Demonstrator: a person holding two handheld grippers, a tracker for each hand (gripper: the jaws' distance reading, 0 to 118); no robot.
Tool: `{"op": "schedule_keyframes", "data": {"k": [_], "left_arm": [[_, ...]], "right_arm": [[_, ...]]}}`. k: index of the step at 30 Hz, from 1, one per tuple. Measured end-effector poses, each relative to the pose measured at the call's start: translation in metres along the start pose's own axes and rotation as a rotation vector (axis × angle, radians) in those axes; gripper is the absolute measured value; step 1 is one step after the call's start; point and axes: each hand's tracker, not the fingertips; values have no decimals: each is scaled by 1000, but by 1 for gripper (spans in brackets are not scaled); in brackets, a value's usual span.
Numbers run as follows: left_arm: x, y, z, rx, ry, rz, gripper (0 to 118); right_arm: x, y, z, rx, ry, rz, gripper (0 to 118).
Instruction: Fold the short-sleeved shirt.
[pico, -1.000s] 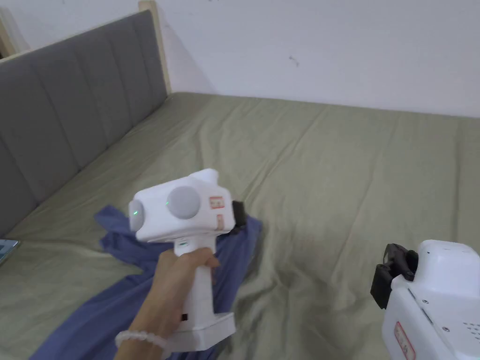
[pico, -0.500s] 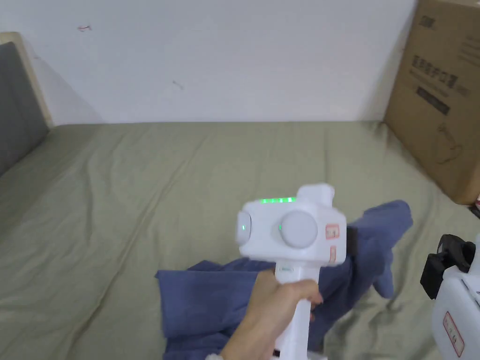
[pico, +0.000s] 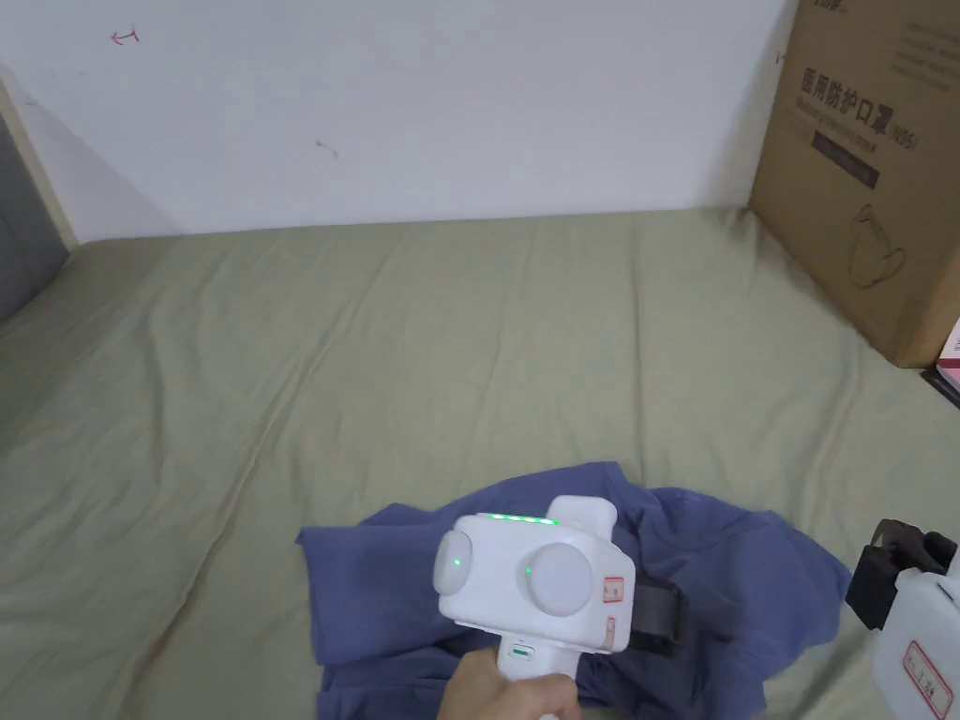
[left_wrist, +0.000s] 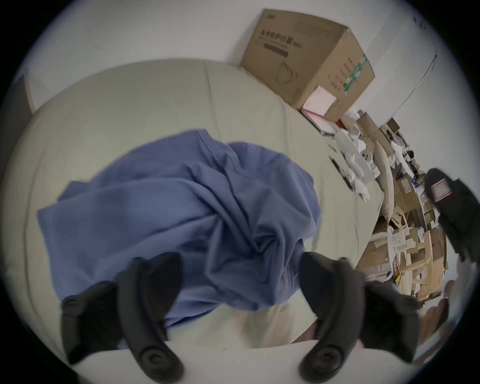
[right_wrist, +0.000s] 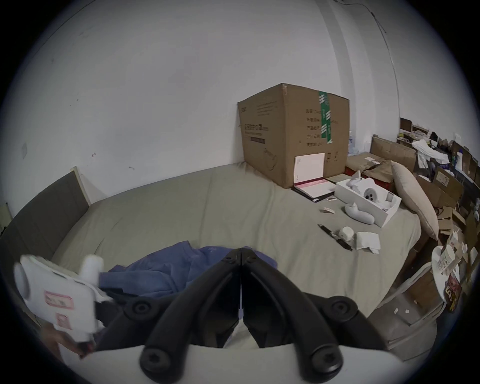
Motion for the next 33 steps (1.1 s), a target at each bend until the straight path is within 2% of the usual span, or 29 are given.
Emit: {"op": "schedule_keyframes", "data": {"k": [1,2,3,4,7,11,12,14,15,16,19,21,25,26,27,29,33], "left_arm": [[-7,1,13,31,7,6,20],[-14,-3,23,60,25,28,10],[-23,-9,31,77,53,57,10],[-31,-18,35,96,110,91,0],[-59,-50,33,32,196,68,0],[-108,-59,41,29,245,178,0],[-125,-56,46,57,248,232,6],[-158,-42,55,80,250,319,65],[-178,-34,56,70,276,337,83],[-196,-28,55,71,307,347,87],[-240,-3,43,53,461,359,85],[-263,8,27,40,483,365,85],[-287,19,-2,1,429,379,71],[-282,18,-8,-18,465,351,64],[-277,16,-9,-8,481,300,50],[-264,15,-3,26,504,226,7],[-250,13,4,25,528,184,5]], "right_arm": [[-6,-1,0,-4,10,14,1],[-12,-2,-1,-6,18,24,1],[-18,-5,-3,-11,26,31,1],[-25,-8,-4,-19,42,38,1],[-41,-18,-11,-61,103,67,1],[-64,-32,-25,-103,135,120,1],[-68,-35,-29,-116,148,124,1],[-77,-38,-38,-139,166,125,1],[-80,-39,-42,-147,175,125,1],[-83,-40,-46,-154,178,126,1],[-91,-44,-54,-171,190,142,1],[-95,-47,-59,-186,194,152,1],[-99,-53,-69,-222,204,174,1],[-100,-54,-72,-228,206,181,1],[-101,-55,-74,-233,206,187,1],[-101,-56,-77,-242,208,191,1],[-105,-52,-85,-263,233,178,1]]}}
